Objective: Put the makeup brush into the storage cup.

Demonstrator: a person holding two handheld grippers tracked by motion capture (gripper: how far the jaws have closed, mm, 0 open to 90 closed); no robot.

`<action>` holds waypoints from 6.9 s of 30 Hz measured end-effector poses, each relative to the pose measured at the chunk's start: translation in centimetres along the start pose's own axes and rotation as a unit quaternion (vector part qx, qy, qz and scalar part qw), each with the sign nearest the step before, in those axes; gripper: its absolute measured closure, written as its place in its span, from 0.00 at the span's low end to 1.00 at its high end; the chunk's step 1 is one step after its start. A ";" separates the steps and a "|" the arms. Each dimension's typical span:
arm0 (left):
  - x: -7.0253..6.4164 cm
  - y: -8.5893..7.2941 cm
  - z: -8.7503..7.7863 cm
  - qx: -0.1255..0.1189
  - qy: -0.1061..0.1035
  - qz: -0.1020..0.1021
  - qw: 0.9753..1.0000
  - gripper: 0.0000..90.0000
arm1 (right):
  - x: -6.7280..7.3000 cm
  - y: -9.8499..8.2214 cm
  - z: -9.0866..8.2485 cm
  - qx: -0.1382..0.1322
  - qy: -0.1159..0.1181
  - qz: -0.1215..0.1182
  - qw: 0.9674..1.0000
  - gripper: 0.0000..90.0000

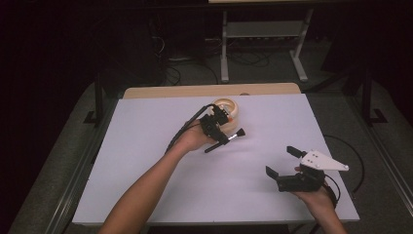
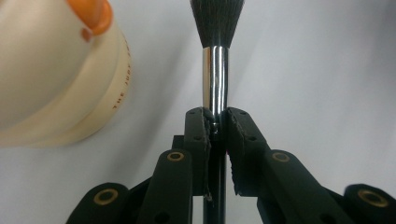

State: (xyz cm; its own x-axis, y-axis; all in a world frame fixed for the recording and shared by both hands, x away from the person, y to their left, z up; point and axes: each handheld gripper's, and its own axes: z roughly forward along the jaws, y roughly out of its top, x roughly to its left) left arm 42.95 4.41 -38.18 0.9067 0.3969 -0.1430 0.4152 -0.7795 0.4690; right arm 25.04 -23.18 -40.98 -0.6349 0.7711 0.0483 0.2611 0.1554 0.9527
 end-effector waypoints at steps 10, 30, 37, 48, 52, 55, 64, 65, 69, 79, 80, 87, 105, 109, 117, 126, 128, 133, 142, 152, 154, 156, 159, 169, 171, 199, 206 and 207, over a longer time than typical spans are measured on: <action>-0.3 -1.9 -2.1 -0.077 -0.007 -0.004 0.997 0.87 | 0.2 0.1 0.1 0.002 0.001 0.003 1.000 0.00; -1.5 -6.7 -4.9 -0.221 -0.020 -0.012 0.975 0.87 | 0.3 0.2 0.1 0.000 0.002 0.003 1.000 0.00; -2.1 -8.2 -5.6 -0.263 -0.022 -0.008 0.964 0.87 | 0.4 0.3 0.2 -0.001 0.003 -0.001 1.000 0.00; -2.9 -10.1 -6.4 -0.319 -0.029 -0.003 0.947 0.87 | 0.6 0.9 0.5 -0.003 0.013 0.007 1.000 0.00; -2.9 -11.0 -6.7 -0.330 -0.030 -0.005 0.943 0.87 | 0.7 1.6 0.7 -0.014 0.020 0.015 1.000 0.00; -2.8 -11.4 -7.0 -0.345 -0.032 -0.007 0.938 0.87 | 0.7 2.0 1.1 -0.021 0.027 0.023 0.999 0.00; -3.0 -12.2 -7.5 -0.363 -0.030 -0.003 0.931 0.87 | 1.4 3.7 3.0 -0.026 0.051 0.026 0.998 0.00; -3.0 -12.3 -7.5 -0.362 -0.029 -0.002 0.932 0.87 | 1.5 3.9 3.2 -0.025 0.056 0.028 0.998 0.02; -3.1 -12.7 -7.3 -0.364 -0.032 -0.008 0.931 0.87 | 1.8 4.4 4.2 -0.019 0.069 0.022 0.997 0.04; -3.3 -13.1 -7.1 -0.369 -0.030 -0.007 0.929 0.87 | 2.2 5.8 6.7 -0.009 0.109 0.041 0.993 0.12; -3.3 -13.1 -7.1 -0.368 -0.030 -0.006 0.929 0.87 | 2.2 6.0 7.0 -0.010 0.112 0.041 0.993 0.14; -3.1 -13.1 -7.0 -0.373 -0.031 -0.007 0.927 0.87 | 2.6 6.8 8.5 0.001 0.144 0.053 0.988 0.23; -3.2 -12.9 -6.9 -0.375 -0.034 -0.001 0.927 0.87 | 3.6 7.9 11.2 0.029 0.208 0.093 0.973 0.53; -3.2 -12.8 -6.8 -0.373 -0.034 0.000 0.927 0.87 | 3.8 8.1 11.6 0.029 0.218 0.095 0.971 0.57; -3.3 -12.7 -6.7 -0.373 -0.036 0.003 0.927 0.87 | 3.9 8.1 12.3 0.039 0.227 0.106 0.967 0.63; -3.3 -12.6 -6.7 -0.375 -0.035 0.004 0.926 0.87 | 3.9 8.7 12.8 0.039 0.229 0.111 0.966 0.67; -3.3 -12.6 -6.7 -0.375 -0.035 0.005 0.926 0.87 | 3.9 8.8 13.0 0.039 0.232 0.113 0.965 0.67; -3.3 -12.6 -6.7 -0.376 -0.034 0.007 0.926 0.87 | 4.0 8.6 13.3 0.043 0.237 0.120 0.963 0.68; -3.5 -12.4 -6.6 -0.372 -0.029 0.014 0.928 0.87 | 3.8 8.6 13.5 0.043 0.244 0.133 0.960 0.72; -3.8 -12.2 -6.2 -0.370 -0.029 0.018 0.929 0.87 | 3.6 8.6 13.4 0.037 0.248 0.145 0.957 0.76; -3.8 -12.1 -6.2 -0.373 -0.027 0.019 0.927 0.87 | 3.6 8.6 13.4 0.036 0.247 0.148 0.957 0.76; -3.8 -12.1 -6.2 -0.374 -0.027 0.017 0.927 0.87 | 3.6 8.6 13.4 0.037 0.249 0.150 0.956 0.76; -3.8 -12.2 -6.2 -0.378 -0.026 0.018 0.925 0.87 | 3.7 8.5 13.5 0.039 0.250 0.152 0.955 0.76; -3.8 -12.0 -6.0 -0.376 -0.021 0.020 0.926 0.87 | 3.7 8.5 13.6 0.034 0.250 0.160 0.954 0.84; -3.8 -12.1 -6.0 -0.377 -0.022 0.020 0.926 0.87 | 3.7 8.5 13.6 0.033 0.250 0.161 0.954 0.85; -3.6 -12.4 -5.8 -0.338 -0.015 0.022 0.941 0.57 | 3.3 8.8 12.8 0.036 0.215 0.117 0.969 0.85; -3.7 -13.2 -6.3 -0.329 -0.013 0.020 0.944 0.48 | 3.3 9.0 12.5 0.044 0.199 0.092 0.975 0.85; -3.8 -13.4 -6.3 -0.328 -0.014 0.017 0.944 0.47 | 3.3 9.0 12.4 0.045 0.198 0.090 0.975 0.85</action>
State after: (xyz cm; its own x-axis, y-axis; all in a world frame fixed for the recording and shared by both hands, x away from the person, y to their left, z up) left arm 33.46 16.37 -38.43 0.9242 0.3566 -0.1366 0.2583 -0.3204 0.9114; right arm 34.37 -11.58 -35.97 -0.7992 0.4946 0.3415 0.4462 0.1074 0.8885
